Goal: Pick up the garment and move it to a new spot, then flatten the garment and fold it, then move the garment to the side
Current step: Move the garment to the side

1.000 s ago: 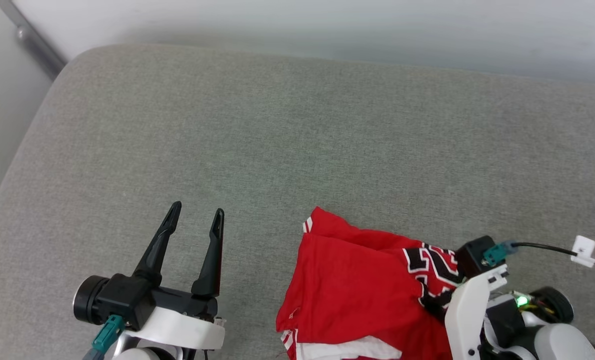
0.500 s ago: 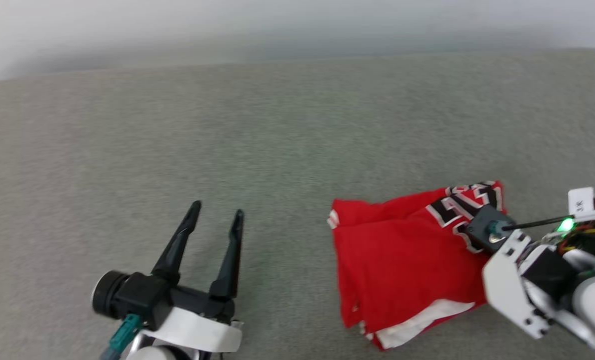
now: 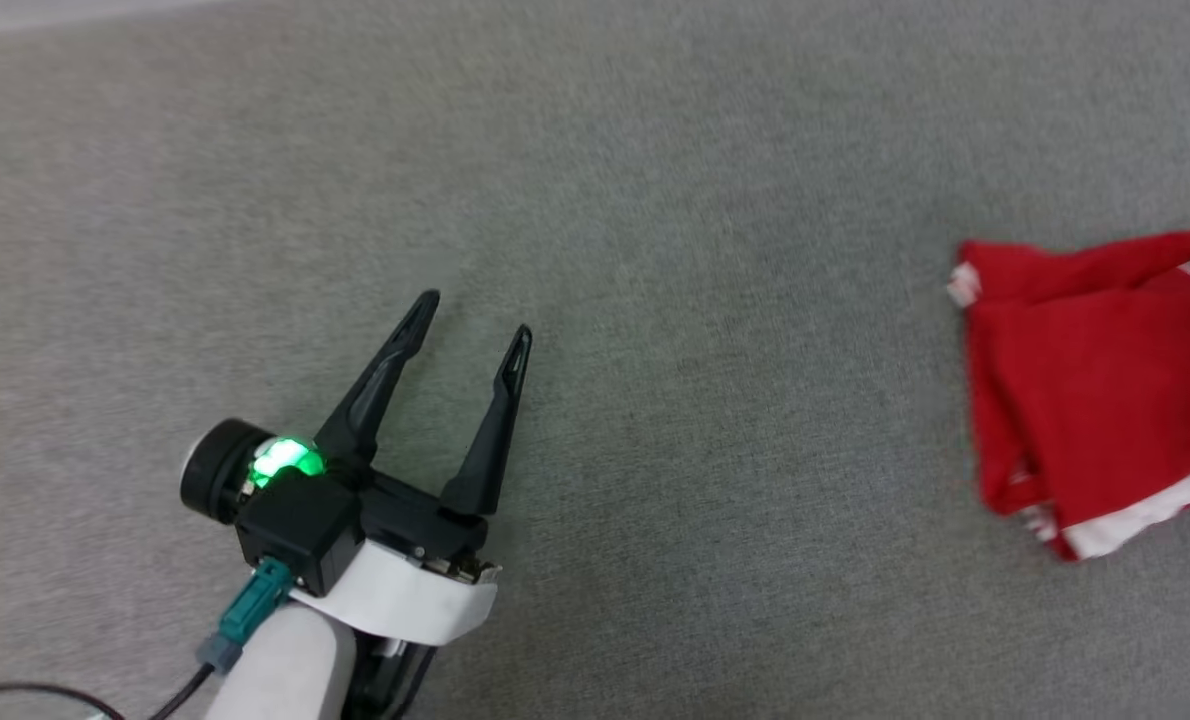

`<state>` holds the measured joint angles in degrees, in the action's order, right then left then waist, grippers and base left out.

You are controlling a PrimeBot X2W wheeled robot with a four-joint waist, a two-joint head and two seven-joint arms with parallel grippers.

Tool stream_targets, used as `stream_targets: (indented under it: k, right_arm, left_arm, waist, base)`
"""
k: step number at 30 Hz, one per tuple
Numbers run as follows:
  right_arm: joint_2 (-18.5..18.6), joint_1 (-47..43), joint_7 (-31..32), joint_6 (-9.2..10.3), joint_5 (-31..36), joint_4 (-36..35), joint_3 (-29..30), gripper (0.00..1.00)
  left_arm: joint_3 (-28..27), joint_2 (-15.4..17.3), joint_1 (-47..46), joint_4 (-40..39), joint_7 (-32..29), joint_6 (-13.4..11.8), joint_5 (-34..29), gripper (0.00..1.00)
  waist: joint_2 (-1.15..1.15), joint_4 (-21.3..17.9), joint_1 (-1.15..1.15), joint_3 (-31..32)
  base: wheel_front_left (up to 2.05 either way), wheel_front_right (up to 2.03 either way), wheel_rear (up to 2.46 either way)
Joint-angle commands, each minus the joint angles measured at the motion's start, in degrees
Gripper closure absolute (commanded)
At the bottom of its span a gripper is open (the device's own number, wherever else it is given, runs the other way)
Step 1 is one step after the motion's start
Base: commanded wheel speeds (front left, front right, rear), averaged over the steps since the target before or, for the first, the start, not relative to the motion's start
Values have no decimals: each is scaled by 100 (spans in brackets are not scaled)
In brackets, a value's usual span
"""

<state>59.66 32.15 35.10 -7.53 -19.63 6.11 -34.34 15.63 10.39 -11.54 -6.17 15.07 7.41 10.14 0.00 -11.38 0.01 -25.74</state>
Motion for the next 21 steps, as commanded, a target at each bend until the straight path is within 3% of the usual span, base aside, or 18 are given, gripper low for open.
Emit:
stream_targets:
  k: [1, 5, 12, 20, 21]
  right_arm:
    - [81, 101, -155, 8, -4, 270, 157, 100]
    - [69, 193, -590, 8, 73, 1058, 660, 100]
    - [-342, 331, -1215, 8, 219, 2284, 1642, 100]
    - [-599, 218, -1486, 8, 537, 2850, 2209, 100]
    - [-639, 207, -1506, 8, 598, 2864, 2275, 50]
  left_arm:
    - [-11, 120, -142, -67, 12, 5, -44, 0]
    - [-17, 303, -342, -172, 12, 5, -51, 0]
    - [-37, 496, -523, -332, 12, 5, -14, 0]
    - [-147, 430, -431, -390, 12, 5, -9, 0]
    - [-156, 409, -400, -385, 12, 5, 1, 0]
  waist:
    - [0, -212, -1, -422]
    - [0, -237, -1, -704]
    - [0, -157, -1, -995]
    - [0, -23, -1, -987]
    - [0, -11, -1, -948]
  base:
    - [0, 0, 0]
    - [0, 0, 0]
    - [0, 0, 0]
    - [0, 0, 0]
    - [0, 0, 0]
